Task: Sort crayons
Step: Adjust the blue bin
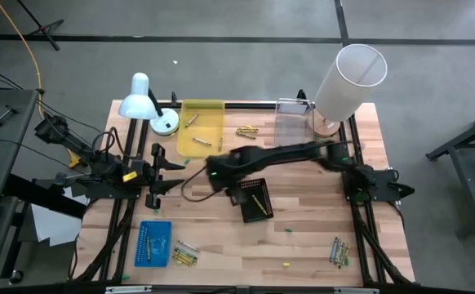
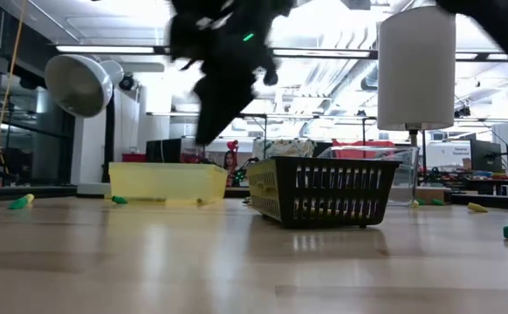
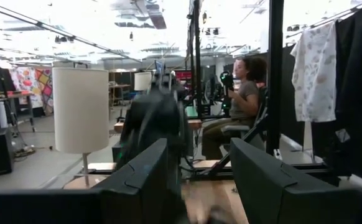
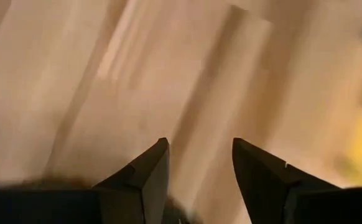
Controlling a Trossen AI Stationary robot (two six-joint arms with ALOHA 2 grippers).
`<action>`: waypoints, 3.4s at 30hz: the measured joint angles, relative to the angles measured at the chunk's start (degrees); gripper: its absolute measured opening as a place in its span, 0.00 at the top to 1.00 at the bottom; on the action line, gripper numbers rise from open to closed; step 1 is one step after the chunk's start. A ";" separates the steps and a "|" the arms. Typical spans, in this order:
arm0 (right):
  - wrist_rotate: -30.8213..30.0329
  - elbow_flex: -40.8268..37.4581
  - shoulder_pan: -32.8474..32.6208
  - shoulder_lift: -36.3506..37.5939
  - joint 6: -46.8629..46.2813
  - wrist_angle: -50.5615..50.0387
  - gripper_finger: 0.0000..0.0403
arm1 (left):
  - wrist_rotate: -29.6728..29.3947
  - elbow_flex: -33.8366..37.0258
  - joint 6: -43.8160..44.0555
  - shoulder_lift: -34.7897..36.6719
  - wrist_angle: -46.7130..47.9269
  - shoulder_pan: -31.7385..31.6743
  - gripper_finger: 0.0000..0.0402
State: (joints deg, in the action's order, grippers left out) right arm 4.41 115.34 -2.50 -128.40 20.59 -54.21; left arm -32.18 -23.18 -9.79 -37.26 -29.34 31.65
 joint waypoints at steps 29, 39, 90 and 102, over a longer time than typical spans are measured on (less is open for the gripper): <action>-21.00 -88.90 -7.23 60.13 -15.68 96.59 0.58 | 0.68 -41.55 40.03 -34.77 83.94 2.73 0.98; -20.97 -88.86 -7.26 60.08 -19.42 94.87 0.58 | 36.17 -46.14 74.07 -54.74 119.09 9.80 1.00; -20.95 -88.82 -7.26 60.04 -20.59 95.20 0.58 | 58.21 -33.77 58.11 -60.35 91.01 19.25 1.00; -20.95 -88.79 -7.26 60.04 -20.18 95.18 0.58 | 57.19 -33.77 56.03 -60.35 87.45 15.49 1.00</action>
State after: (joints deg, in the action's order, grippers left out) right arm -16.54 26.55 -9.76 -68.36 0.40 40.97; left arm 25.01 -56.95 46.24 -97.60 58.10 47.14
